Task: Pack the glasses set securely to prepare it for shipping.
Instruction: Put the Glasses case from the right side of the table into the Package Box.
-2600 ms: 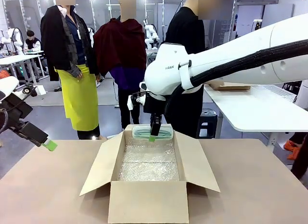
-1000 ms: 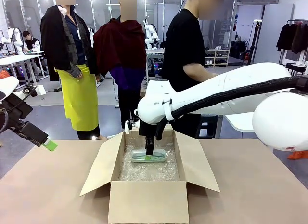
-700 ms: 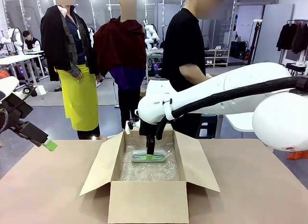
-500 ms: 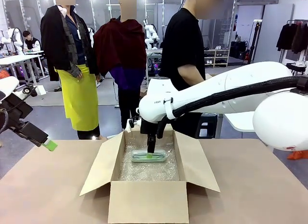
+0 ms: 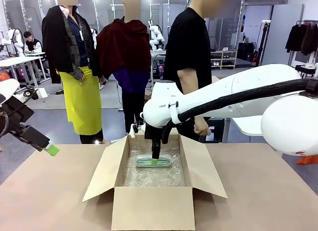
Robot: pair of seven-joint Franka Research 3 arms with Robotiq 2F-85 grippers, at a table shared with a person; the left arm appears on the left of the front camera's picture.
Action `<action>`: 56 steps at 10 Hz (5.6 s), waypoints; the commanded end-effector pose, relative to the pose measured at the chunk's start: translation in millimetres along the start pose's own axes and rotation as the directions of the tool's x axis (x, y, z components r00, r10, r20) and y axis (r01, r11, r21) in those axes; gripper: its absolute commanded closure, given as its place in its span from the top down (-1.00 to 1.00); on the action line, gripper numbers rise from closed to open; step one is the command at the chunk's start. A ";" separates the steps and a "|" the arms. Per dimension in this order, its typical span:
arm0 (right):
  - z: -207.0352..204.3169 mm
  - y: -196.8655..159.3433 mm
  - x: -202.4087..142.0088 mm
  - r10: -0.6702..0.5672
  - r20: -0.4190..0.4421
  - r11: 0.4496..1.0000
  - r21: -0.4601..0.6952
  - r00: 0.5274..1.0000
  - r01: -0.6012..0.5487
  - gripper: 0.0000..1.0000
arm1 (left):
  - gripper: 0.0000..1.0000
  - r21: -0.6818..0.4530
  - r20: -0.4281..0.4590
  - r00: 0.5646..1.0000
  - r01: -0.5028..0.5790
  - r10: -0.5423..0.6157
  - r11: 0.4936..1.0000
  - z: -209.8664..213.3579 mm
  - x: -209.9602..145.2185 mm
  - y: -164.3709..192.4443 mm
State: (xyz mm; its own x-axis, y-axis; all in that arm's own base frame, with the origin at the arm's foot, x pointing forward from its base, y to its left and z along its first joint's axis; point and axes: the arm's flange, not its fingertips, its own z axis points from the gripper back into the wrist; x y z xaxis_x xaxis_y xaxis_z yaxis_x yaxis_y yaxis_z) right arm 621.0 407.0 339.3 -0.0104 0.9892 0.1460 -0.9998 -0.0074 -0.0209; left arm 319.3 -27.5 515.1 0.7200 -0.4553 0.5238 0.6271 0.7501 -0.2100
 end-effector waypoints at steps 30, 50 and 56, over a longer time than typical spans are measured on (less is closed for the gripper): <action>208.4 214.8 -380.9 -0.915 0.274 0.253 -0.185 0.297 0.950 1.00 | 1.00 -0.005 0.015 1.000 0.009 -0.008 1.000 0.9 1.2 1.3; 192.8 -35.7 -350.9 -0.456 -0.106 0.890 -0.089 0.884 0.448 1.00 | 1.00 -0.005 0.015 1.000 0.009 -0.008 1.000 0.9 1.2 1.3; 135.6 -32.6 -356.5 -0.042 -0.140 0.999 0.012 0.989 0.044 1.00 | 1.00 -0.005 0.015 1.000 0.009 -0.008 1.000 0.9 1.2 1.3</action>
State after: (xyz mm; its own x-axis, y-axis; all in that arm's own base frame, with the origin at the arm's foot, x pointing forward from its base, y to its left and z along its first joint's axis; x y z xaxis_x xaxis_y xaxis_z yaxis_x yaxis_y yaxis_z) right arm 657.2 36.9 430.9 0.0641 0.9978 0.0173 -0.9979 0.0640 0.0055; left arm 319.4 -27.6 515.1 0.7205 -0.4553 0.5231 0.6263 0.7510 -0.2090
